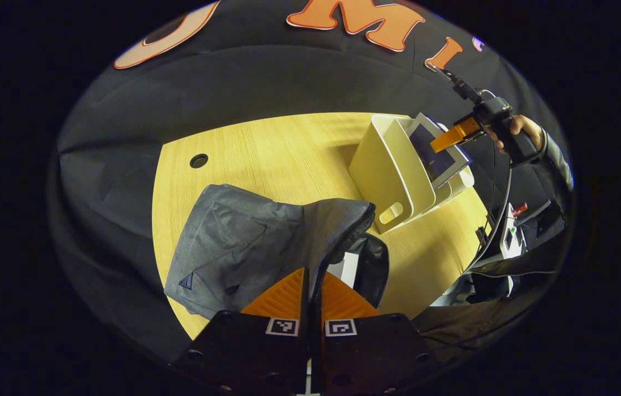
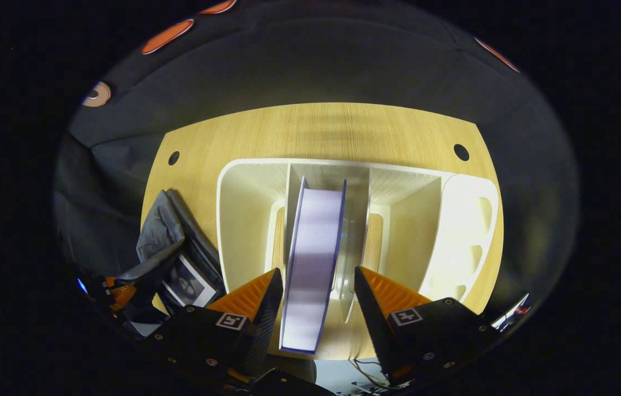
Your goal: Open the schoolbag, grab two books from the bookshelf and put them into the schoolbag.
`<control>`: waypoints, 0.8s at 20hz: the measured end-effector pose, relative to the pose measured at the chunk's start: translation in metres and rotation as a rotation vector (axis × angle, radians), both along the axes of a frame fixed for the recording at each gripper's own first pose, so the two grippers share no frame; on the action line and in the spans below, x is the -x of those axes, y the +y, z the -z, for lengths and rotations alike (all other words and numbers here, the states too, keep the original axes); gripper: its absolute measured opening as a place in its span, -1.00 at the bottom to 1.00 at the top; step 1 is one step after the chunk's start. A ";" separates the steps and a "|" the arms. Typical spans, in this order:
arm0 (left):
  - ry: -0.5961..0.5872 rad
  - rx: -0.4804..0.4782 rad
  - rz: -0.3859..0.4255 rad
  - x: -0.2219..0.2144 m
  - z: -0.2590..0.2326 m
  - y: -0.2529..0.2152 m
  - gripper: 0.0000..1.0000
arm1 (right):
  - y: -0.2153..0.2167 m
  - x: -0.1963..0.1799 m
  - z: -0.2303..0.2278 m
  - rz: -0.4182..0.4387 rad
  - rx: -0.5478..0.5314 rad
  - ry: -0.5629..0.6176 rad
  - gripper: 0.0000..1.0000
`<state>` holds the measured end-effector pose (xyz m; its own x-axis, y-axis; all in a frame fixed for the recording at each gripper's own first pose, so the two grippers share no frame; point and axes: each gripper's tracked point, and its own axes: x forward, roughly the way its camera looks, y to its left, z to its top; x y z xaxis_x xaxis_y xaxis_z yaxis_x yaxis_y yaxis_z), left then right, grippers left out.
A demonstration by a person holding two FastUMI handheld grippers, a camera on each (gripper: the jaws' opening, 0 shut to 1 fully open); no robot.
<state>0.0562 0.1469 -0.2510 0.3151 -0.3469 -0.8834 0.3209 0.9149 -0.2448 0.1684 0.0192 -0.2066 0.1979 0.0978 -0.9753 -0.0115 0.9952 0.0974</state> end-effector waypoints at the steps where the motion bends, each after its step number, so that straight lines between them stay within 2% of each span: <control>1: 0.003 0.001 -0.004 0.000 0.000 -0.001 -0.93 | 0.000 -0.004 0.004 0.012 0.010 -0.003 0.52; 2: 0.005 0.002 -0.007 0.000 -0.001 -0.001 -0.93 | 0.000 -0.006 0.006 0.019 0.014 -0.002 0.34; 6: 0.020 0.002 0.000 0.003 -0.002 -0.001 -0.93 | -0.005 0.000 0.007 0.053 0.050 0.022 -0.19; 11: 0.018 0.005 0.025 0.003 -0.001 0.000 -0.93 | -0.013 0.015 -0.010 0.085 0.085 -0.006 -0.30; 16: 0.013 0.017 0.069 0.004 0.002 0.000 -0.92 | -0.013 0.041 -0.044 0.140 0.071 -0.062 -0.34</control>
